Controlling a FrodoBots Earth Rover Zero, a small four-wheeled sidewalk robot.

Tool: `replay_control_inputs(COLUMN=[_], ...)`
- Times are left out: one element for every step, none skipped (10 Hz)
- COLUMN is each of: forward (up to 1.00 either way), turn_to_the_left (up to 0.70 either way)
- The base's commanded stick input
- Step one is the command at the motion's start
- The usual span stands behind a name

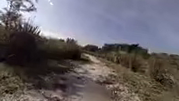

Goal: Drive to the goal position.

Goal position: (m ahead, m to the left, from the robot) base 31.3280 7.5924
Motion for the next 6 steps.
replay_control_inputs(forward=[0.85,0.85,0.85,0.85,0.85,0.85], turn_to_the_left=[0.00,0.00,0.00,0.00,0.00,0.00])
